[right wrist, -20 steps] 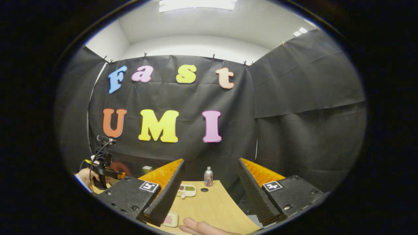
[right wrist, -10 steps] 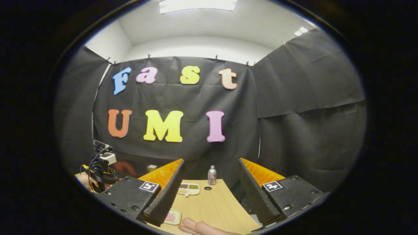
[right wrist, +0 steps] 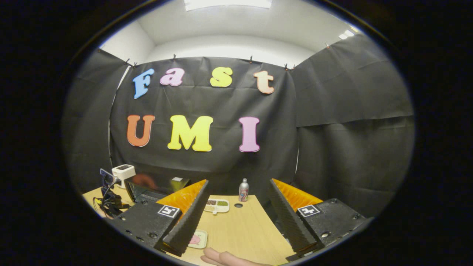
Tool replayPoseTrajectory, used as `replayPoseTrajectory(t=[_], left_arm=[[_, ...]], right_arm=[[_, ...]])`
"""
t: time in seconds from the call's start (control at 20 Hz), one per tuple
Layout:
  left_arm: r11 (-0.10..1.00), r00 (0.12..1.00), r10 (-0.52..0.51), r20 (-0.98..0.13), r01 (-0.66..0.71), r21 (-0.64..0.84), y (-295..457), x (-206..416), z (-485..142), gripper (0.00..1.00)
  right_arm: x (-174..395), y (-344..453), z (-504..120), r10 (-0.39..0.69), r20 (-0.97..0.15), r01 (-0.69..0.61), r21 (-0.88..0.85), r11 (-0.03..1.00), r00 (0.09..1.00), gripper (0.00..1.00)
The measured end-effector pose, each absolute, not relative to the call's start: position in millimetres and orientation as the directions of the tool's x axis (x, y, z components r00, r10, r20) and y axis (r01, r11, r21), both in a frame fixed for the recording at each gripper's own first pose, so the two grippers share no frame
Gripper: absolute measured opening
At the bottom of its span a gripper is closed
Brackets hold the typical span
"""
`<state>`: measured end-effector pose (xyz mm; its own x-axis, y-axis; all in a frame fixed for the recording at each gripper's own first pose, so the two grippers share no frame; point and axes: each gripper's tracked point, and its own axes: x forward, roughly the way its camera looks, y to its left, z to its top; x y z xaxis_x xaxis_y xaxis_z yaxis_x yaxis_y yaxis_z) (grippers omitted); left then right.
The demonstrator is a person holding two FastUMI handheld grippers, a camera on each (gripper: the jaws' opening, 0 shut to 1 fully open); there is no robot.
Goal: Open the electric oven with the left hand, put the food in, and close the electric oven.
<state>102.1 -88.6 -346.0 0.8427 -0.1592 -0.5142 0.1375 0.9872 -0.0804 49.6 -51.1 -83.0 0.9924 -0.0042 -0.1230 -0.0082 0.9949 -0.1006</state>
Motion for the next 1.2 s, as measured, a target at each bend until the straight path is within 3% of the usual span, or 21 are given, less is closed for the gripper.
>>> replayPoseTrajectory(t=[0.45, 0.5, 0.55, 0.9, 1.2], left_arm=[[0.981, 0.813, -0.193, -0.549, 0.145, -0.13, -93, 77, -392, 0.95], [0.981, 0.811, -0.194, -0.551, 0.145, -0.132, -91, 76, -395, 0.82], [0.98, 0.802, -0.198, -0.563, 0.142, -0.142, -91, 75, -401, 0.95], [0.97, 0.777, -0.235, -0.584, 0.151, -0.189, -95, 73, -420, 0.96], [0.972, 0.848, -0.229, -0.477, 0.17, -0.164, -88, 63, -372, 0.94]], right_arm=[[63, -42, -132, -0.028, -0.247, -0.008, -0.145, 0.989, 0.969, 0.97], [66, -41, -140, -0.029, -0.266, -0.012, -0.152, 0.988, 0.964, 0.97], [68, -39, -147, -0.032, -0.287, -0.015, -0.159, 0.987, 0.957, 0.97], [88, -23, -206, -0.028, -0.451, -0.064, -0.186, 0.98, 0.892, 0.99], [110, -11, -255, -0.02, -0.615, -0.109, -0.172, 0.979, 0.788, 1.0]])
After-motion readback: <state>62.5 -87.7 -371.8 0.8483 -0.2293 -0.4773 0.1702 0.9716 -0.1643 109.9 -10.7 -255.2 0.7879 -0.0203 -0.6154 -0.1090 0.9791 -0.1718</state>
